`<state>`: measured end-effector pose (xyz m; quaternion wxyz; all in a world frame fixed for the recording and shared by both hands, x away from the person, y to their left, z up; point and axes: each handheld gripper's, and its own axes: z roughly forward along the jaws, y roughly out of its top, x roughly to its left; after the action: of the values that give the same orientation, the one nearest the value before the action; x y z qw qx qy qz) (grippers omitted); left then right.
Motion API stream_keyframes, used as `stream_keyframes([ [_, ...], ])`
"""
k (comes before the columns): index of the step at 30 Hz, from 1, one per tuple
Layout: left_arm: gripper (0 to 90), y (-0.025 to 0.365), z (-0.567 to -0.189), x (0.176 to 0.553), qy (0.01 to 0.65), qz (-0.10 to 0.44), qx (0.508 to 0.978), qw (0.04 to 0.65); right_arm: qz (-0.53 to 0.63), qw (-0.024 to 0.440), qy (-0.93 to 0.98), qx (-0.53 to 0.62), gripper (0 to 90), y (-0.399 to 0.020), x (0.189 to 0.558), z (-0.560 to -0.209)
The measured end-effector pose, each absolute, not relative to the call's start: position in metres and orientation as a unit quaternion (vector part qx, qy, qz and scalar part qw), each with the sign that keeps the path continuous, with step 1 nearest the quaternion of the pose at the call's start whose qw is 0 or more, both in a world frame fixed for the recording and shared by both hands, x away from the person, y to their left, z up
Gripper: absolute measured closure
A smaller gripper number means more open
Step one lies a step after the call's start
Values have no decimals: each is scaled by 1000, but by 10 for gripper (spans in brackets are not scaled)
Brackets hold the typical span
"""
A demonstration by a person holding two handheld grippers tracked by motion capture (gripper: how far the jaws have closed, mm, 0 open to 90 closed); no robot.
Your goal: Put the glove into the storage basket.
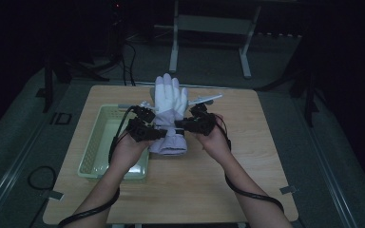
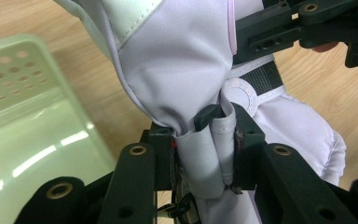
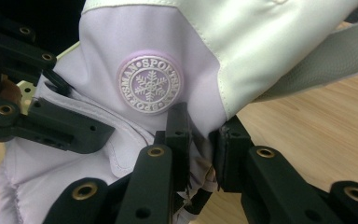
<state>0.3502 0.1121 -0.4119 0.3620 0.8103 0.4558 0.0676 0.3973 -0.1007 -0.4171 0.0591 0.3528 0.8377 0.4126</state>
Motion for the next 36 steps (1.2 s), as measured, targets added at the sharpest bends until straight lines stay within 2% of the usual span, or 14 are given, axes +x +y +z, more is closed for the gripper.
stream_keyframes([
  [7, 688, 149, -404, 342, 449, 72, 815, 359, 425, 59, 841, 330, 780, -68, 390, -413],
  [19, 686, 210, -407, 323, 447, 48, 817, 362, 443, 52, 856, 262, 780, -19, 372, -417],
  [24, 687, 236, -414, 321, 437, 41, 827, 350, 433, 71, 867, 235, 780, 8, 363, -422],
  [31, 687, 262, -433, 326, 404, 29, 847, 345, 422, 58, 876, 226, 781, 32, 363, -438],
  [36, 686, 268, -454, 333, 415, 0, 845, 337, 400, 62, 889, 212, 781, 42, 361, -454],
])
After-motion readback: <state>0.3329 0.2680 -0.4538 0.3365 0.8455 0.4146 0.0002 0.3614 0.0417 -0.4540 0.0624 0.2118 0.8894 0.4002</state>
